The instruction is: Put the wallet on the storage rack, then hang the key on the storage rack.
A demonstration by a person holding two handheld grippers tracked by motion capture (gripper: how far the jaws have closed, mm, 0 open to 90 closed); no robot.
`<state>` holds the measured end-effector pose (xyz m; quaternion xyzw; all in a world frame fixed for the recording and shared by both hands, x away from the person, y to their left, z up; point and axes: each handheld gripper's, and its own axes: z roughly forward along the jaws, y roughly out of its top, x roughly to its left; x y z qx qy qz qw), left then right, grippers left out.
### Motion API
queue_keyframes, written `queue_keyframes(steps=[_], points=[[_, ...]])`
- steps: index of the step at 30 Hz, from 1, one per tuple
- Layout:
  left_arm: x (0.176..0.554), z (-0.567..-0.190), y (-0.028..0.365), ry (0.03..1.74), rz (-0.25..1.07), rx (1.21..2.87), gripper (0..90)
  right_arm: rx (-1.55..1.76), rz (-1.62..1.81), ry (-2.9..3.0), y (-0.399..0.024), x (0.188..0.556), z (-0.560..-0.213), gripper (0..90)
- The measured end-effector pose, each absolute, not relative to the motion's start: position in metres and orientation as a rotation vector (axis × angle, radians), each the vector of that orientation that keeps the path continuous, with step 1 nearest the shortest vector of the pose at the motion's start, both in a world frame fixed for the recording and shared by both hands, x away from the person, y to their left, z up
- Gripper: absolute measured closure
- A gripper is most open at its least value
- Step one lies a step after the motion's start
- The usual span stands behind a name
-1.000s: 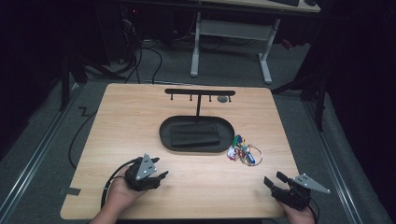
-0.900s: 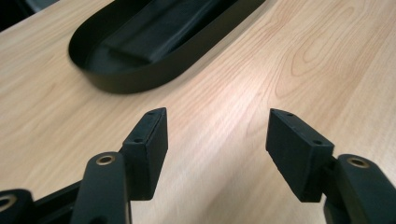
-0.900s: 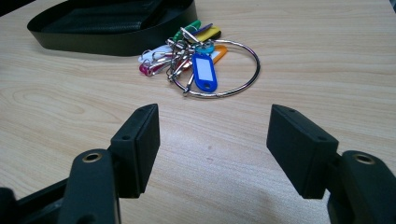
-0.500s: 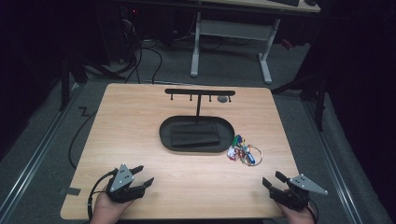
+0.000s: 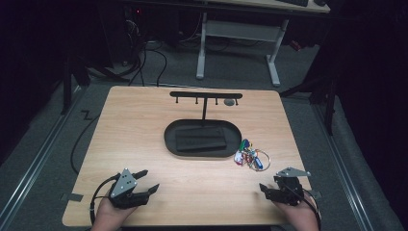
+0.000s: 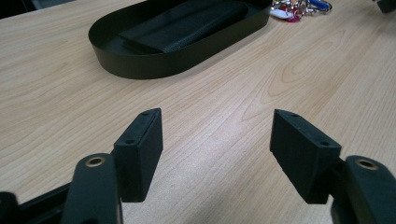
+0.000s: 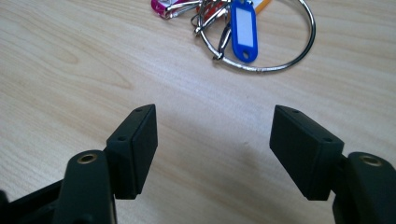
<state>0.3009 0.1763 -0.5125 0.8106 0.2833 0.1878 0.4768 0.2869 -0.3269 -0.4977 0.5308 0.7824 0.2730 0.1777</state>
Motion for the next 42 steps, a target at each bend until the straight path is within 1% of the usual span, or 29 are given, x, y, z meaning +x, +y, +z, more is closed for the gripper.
queue_keyframes(steps=[2,4,7,10,13,16,19,24,31,34,36,42], points=[[0.302,-0.513,0.177,0.69,0.459,1.986,34.4,1.501,0.735,2.242,-0.325,0.296,-0.491,34.0],[0.303,-0.513,0.178,0.688,0.454,1.988,33.9,1.488,0.694,2.282,-0.322,0.304,-0.485,37.3],[0.304,-0.513,0.179,0.686,0.452,1.985,34.0,1.448,0.621,2.37,-0.315,0.316,-0.479,44.8],[0.303,-0.513,0.178,0.676,0.446,1.99,34.1,1.394,0.543,2.453,-0.306,0.328,-0.474,54.3],[0.3,-0.514,0.177,0.66,0.439,2.002,34.6,1.338,0.455,2.502,-0.3,0.339,-0.47,61.1],[0.298,-0.513,0.176,0.644,0.444,2.013,34.9,1.343,0.403,2.522,-0.302,0.354,-0.465,67.4],[0.297,-0.513,0.176,0.637,0.453,2.029,35.3,1.378,0.352,2.527,-0.31,0.374,-0.462,70.3],[0.294,-0.513,0.178,0.644,0.457,2.035,35.8,1.427,0.291,2.562,-0.318,0.407,-0.464,70.3],[0.292,-0.514,0.179,0.644,0.462,2.047,36.3,1.466,0.212,2.586,-0.321,0.443,-0.469,65.5],[0.292,-0.514,0.179,0.638,0.458,2.055,36.3,1.46,0.175,2.599,-0.321,0.454,-0.473,63.6],[0.292,-0.514,0.179,0.637,0.458,2.055,36.3,1.457,0.136,2.619,-0.321,0.46,-0.477,60.6],[0.293,-0.515,0.178,0.624,0.455,2.067,36.5,1.464,0.115,2.669,-0.321,0.472,-0.483,56.2]])
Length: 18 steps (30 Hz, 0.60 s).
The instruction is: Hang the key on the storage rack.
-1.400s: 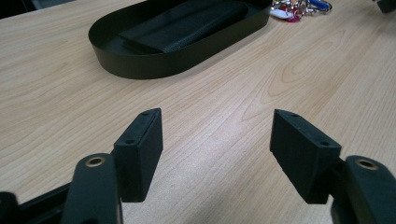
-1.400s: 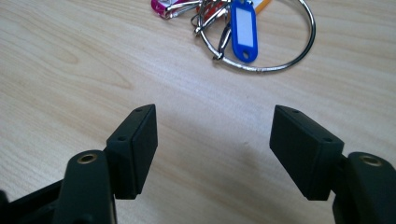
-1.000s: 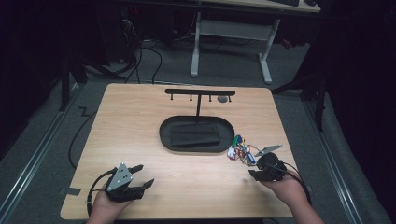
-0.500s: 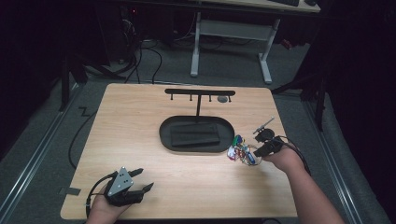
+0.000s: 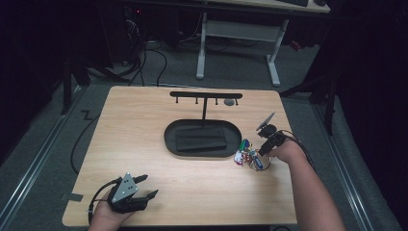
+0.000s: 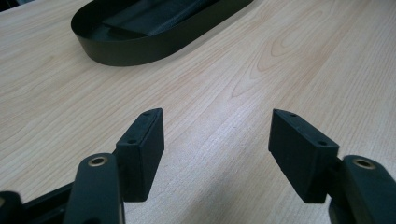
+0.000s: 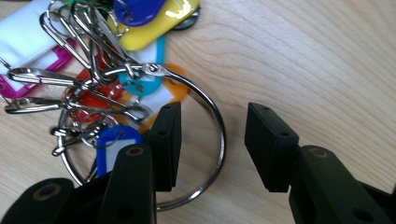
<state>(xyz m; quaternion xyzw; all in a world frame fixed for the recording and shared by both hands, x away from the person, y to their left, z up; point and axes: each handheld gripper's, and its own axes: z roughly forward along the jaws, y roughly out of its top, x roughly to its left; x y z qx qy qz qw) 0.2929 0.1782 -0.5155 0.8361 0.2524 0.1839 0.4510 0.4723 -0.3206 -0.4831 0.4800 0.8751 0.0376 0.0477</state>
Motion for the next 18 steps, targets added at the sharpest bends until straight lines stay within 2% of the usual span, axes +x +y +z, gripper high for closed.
queue_keyframes(steps=[6,13,16,18], points=[[0.2931,-0.5166,0.1777,0.62,0.442,2.078,36.6,1.463,0.129,2.693,-0.3182,0.4782,-0.4878,54.1],[0.293,-0.5172,0.1773,0.615,0.44,2.083,36.7,1.444,0.088,2.741,-0.3171,0.4768,-0.4868,69.8],[0.2927,-0.5171,0.1768,0.611,0.44,2.088,36.7,1.41,0.073,2.768,-0.3133,0.4743,-0.4863,81.7],[0.2922,-0.5171,0.1764,0.609,0.44,2.09,36.7,1.379,0.061,2.787,-0.3104,0.4724,-0.4864,85.5]])
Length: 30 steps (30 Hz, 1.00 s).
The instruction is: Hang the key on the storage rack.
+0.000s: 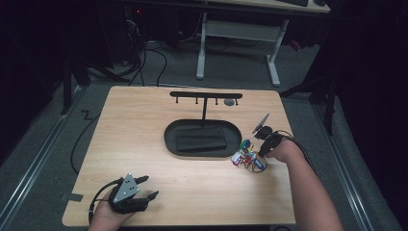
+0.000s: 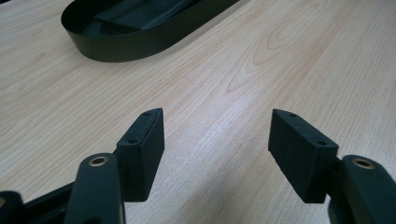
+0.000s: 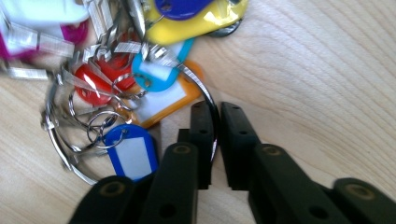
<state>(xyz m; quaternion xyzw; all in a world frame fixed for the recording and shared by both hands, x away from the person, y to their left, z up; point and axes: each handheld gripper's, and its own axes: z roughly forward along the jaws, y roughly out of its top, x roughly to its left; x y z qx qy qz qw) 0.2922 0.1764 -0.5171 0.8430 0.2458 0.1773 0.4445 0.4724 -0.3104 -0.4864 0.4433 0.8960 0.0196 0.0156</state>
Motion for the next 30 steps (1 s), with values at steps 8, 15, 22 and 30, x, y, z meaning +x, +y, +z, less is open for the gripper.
queue_keyframes(steps=[8,15,22,30], points=[[0.292,-0.518,0.176,0.605,0.436,2.097,36.8,1.29,0.011,2.797,-0.304,0.462,-0.48,86.9],[0.291,-0.517,0.174,0.59,0.431,2.107,37.2,1.302,0.059,2.79,-0.299,0.442,-0.46,87.0],[0.291,-0.517,0.172,0.581,0.425,2.105,37.1,1.368,0.121,2.765,-0.298,0.421,-0.438,87.1],[0.293,-0.518,0.171,0.578,0.413,2.105,37.0,1.385,0.175,2.764,-0.304,0.399,-0.41,87.4]])
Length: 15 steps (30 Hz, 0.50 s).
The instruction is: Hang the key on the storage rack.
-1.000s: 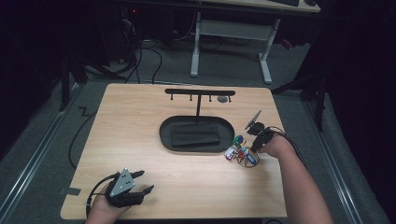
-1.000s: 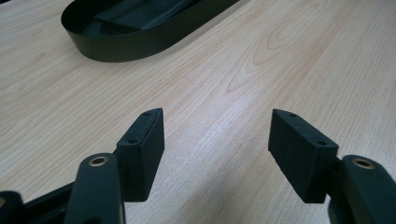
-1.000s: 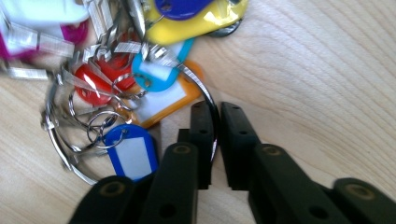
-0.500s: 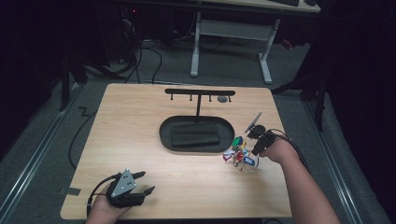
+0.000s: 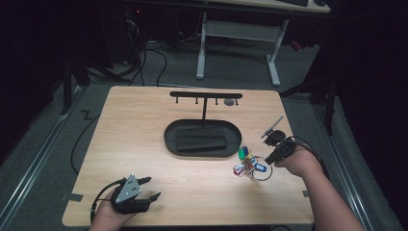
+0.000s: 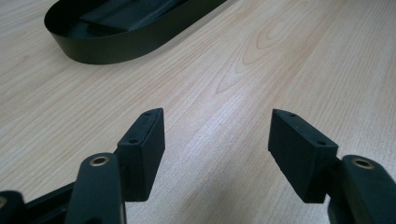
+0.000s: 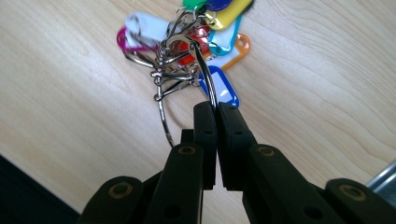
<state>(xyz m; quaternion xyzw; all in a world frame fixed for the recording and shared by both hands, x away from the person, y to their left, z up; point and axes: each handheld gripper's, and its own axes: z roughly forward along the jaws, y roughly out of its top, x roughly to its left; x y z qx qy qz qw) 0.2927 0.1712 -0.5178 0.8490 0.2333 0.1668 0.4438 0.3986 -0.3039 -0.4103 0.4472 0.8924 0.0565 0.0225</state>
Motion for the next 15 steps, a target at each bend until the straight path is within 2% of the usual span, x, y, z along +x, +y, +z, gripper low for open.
queue_keyframes(steps=[15], points=[[0.294,-0.518,0.172,0.582,0.417,2.098,36.8,1.284,0.176,2.771,-0.293,0.386,-0.355,87.5]])
